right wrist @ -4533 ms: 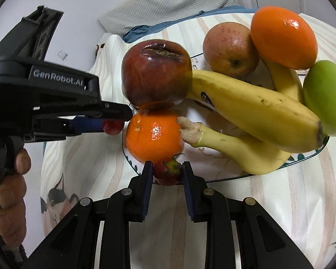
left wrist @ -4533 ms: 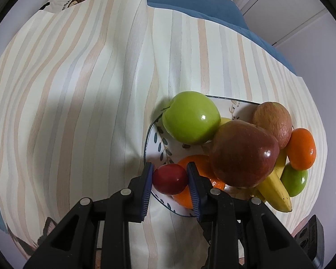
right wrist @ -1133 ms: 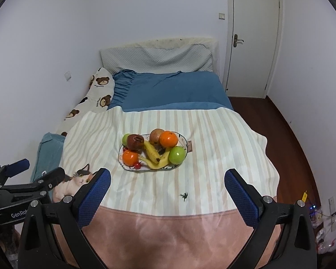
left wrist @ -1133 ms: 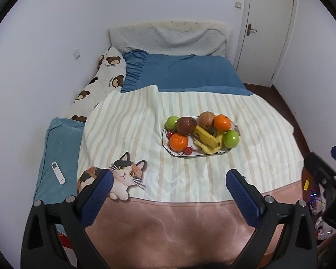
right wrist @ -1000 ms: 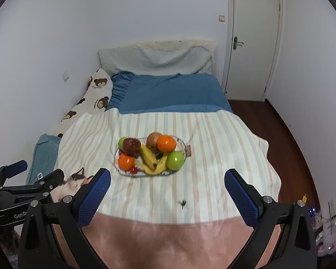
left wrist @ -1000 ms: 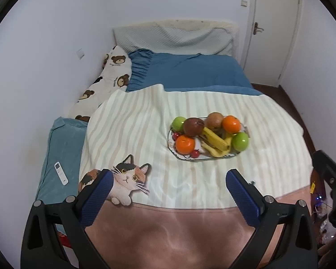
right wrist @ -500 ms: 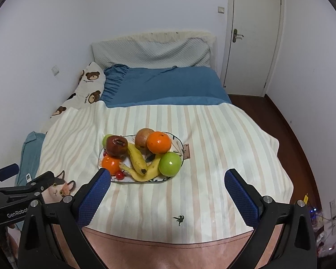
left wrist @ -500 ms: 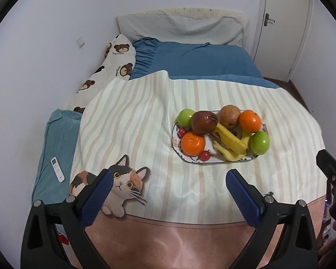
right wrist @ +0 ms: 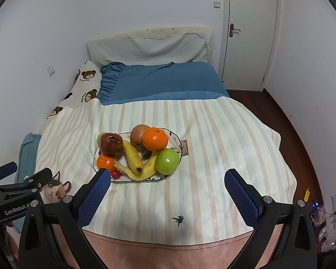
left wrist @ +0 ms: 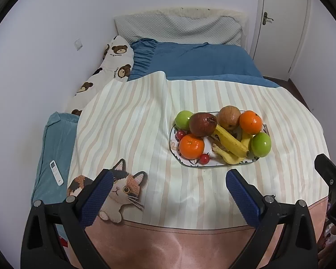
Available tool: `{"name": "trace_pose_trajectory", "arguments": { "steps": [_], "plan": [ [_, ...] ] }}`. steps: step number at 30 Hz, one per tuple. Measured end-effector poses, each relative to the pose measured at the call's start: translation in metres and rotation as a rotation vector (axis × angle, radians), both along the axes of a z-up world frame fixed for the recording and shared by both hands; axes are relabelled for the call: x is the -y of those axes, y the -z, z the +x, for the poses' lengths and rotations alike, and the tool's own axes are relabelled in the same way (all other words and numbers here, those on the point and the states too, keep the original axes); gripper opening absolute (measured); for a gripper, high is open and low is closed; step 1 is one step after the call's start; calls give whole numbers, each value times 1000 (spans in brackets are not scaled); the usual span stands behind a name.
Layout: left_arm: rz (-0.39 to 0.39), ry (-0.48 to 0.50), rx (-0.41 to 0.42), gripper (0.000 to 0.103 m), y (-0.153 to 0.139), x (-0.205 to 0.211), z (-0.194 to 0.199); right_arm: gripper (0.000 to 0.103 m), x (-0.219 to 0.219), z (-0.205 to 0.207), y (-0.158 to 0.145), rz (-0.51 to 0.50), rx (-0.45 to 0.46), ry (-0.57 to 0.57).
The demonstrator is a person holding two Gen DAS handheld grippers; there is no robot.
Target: Organize fruits
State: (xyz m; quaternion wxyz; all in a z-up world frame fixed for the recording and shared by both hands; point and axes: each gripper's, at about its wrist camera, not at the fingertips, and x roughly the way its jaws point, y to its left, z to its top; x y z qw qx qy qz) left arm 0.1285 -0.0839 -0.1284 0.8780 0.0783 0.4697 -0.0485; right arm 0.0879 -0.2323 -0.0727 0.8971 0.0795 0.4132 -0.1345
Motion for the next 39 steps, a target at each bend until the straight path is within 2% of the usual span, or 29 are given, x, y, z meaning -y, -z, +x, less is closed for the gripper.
{"name": "trace_pose_trajectory", "arguments": {
  "steps": [39],
  "plan": [
    [-1, 11, 26, 103, -13, 1, -4, 103, -3, -8, -9, 9, 16, 20]
  ]
}}
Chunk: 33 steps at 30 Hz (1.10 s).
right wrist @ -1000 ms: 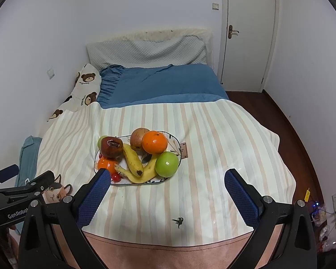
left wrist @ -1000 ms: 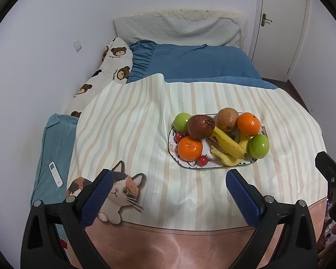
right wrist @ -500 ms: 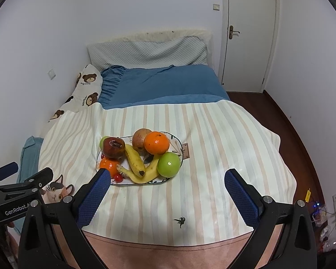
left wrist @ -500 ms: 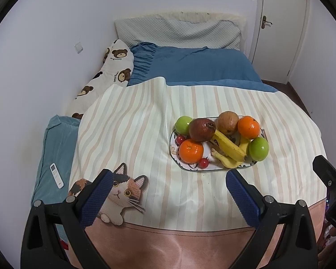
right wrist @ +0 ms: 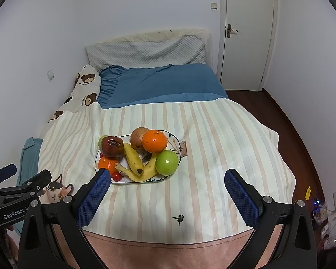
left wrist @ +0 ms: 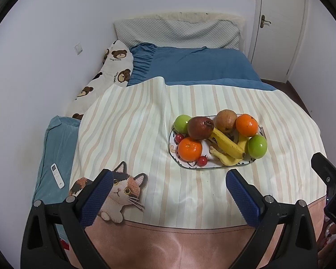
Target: Organize fruits
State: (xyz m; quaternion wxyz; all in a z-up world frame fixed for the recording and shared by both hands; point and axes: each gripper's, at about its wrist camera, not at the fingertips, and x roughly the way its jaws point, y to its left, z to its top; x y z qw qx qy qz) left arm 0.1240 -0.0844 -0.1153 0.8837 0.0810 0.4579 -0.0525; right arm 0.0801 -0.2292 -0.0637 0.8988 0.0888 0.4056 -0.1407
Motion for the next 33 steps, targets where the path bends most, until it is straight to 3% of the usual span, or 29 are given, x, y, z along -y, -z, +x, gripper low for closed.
{"name": "trace_pose_trajectory", "arguments": {
  "steps": [33],
  "plan": [
    [2, 9, 40, 103, -12, 7, -12, 103, 2, -10, -12, 0, 20, 11]
  ]
}}
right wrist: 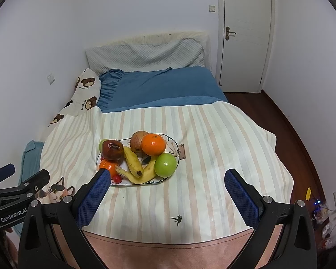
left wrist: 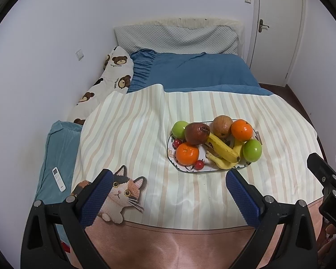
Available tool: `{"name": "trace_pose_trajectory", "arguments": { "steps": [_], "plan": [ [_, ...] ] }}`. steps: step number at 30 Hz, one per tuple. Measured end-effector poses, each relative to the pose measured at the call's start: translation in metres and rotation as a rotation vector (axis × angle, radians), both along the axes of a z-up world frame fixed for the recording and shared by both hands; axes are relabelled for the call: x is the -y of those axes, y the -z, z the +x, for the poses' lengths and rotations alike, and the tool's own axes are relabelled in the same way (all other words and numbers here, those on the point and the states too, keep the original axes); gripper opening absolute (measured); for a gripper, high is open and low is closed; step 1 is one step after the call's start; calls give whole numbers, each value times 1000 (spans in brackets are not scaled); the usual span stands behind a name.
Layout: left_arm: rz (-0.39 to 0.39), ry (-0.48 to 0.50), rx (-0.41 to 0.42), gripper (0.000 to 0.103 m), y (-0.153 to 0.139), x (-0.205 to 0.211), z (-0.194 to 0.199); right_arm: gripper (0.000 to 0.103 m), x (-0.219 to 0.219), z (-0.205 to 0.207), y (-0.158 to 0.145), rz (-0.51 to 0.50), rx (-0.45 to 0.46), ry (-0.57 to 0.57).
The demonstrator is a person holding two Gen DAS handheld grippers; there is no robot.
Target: Organize fruits
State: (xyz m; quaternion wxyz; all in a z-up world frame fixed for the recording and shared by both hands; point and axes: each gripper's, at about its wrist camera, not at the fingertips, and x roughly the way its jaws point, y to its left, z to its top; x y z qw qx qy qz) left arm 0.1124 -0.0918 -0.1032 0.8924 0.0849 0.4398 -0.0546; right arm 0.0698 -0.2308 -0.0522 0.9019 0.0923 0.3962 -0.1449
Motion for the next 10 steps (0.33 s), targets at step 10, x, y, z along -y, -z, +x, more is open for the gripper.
{"name": "trace_pose_trajectory", "arguments": {
  "steps": [10],
  "plan": [
    [-7, 9, 2, 103, -2, 2, -2, 103, 1, -1, -1, -1, 0, 1]
  ]
}}
